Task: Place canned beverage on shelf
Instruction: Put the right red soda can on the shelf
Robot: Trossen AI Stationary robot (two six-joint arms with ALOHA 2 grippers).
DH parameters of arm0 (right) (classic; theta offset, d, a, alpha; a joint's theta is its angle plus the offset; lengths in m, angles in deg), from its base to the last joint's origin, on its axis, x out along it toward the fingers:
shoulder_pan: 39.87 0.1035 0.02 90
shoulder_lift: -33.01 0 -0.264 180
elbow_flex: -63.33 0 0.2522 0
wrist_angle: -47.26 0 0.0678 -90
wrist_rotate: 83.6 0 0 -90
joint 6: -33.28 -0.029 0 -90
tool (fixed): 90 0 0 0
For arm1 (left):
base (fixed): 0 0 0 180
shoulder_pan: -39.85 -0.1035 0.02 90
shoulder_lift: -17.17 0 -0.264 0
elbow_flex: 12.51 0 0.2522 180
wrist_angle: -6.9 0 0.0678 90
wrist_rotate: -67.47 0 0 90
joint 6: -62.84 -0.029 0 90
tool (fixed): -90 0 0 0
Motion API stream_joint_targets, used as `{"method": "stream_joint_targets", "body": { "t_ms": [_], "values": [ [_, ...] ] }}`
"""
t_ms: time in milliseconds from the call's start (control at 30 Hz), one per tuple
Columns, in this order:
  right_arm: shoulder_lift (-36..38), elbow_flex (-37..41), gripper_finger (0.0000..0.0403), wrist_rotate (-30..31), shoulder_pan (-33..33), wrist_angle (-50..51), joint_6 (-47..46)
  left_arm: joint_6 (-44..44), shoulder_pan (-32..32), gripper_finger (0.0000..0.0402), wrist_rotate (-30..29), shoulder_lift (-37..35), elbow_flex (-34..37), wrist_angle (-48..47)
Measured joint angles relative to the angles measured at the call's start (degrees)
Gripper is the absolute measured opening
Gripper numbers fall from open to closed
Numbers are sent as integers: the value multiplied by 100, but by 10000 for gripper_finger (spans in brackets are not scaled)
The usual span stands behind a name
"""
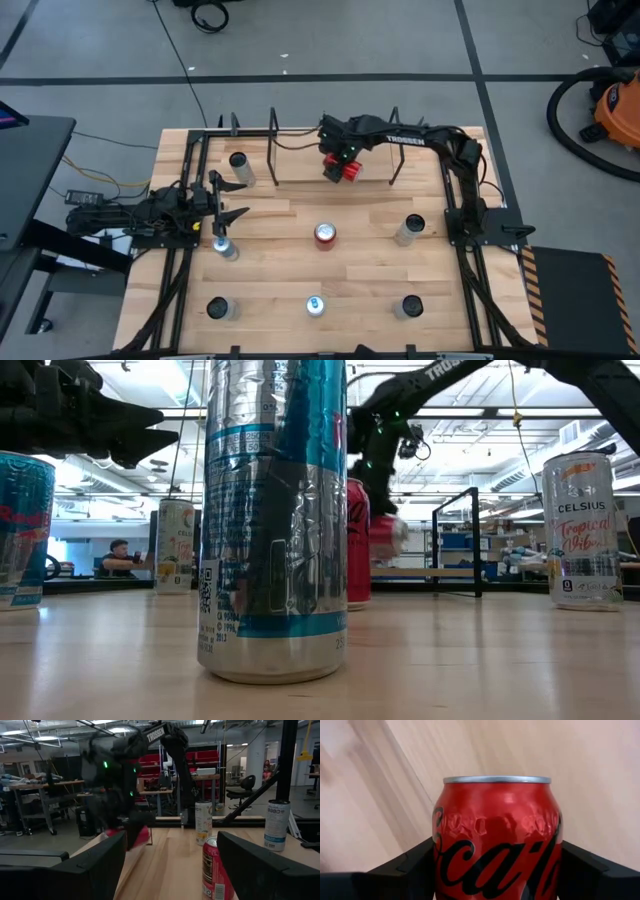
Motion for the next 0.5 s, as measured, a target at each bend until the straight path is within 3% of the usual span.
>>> {"method": "stream_joint_targets", "body": {
  "t_ms": [300, 500],
  "values": [
    [233, -1410, 307, 4, 125, -746, 574, -1, -1, 316, 0, 0, 0, 5],
    [748, -1858, 307, 454, 278, -1377, 1004, -2, 1, 316, 0, 0, 0, 12]
  ]
}}
